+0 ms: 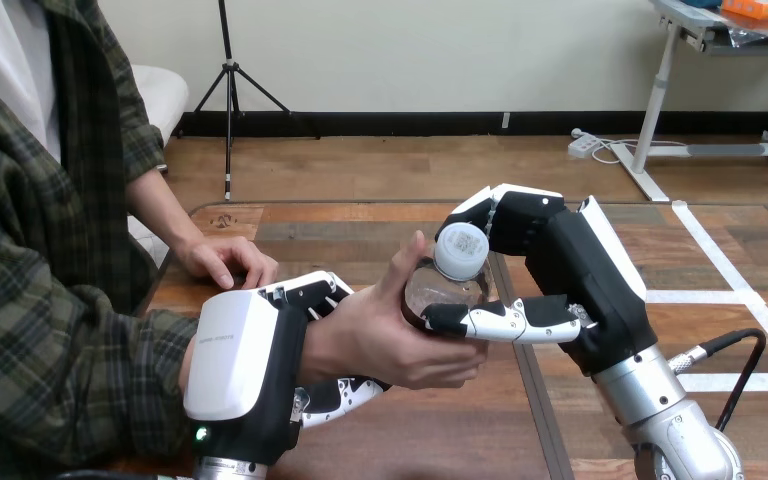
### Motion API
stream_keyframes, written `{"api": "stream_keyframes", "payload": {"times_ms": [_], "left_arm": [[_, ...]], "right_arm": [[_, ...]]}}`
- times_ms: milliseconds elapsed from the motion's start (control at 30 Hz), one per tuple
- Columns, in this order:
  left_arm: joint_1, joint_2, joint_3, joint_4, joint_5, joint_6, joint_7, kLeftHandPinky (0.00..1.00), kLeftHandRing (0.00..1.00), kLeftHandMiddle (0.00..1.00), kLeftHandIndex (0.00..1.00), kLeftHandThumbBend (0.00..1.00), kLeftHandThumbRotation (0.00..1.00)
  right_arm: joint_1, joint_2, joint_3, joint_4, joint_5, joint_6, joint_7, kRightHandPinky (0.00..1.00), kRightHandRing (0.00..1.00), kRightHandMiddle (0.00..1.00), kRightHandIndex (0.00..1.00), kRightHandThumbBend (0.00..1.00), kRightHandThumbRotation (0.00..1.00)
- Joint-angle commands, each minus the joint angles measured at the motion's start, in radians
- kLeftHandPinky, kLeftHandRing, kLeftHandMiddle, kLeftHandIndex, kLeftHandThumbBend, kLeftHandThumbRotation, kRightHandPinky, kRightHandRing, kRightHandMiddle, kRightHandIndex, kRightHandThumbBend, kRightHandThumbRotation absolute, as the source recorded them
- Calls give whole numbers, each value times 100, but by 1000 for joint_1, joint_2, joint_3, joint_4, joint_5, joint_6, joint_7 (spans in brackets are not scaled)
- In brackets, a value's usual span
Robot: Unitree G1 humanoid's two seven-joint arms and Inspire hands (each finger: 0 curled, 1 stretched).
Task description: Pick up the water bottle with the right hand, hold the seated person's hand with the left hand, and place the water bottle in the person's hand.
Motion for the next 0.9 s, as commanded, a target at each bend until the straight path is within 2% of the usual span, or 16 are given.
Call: {"api": "stream_keyframes", "payload": {"times_ms": [0,867], "left_arm": [[-61,-35,-16,-32,-18,-10,12,24,30,36,41,79,0],[-65,-30,-14,-31,-16,-11,13,24,30,37,41,79,0]], "right_arm": [[-34,11,8,-69,34,-12,11,37,38,43,47,73,0],[-49,19,6,-60,49,-11,25,37,39,43,47,72,0]]}}
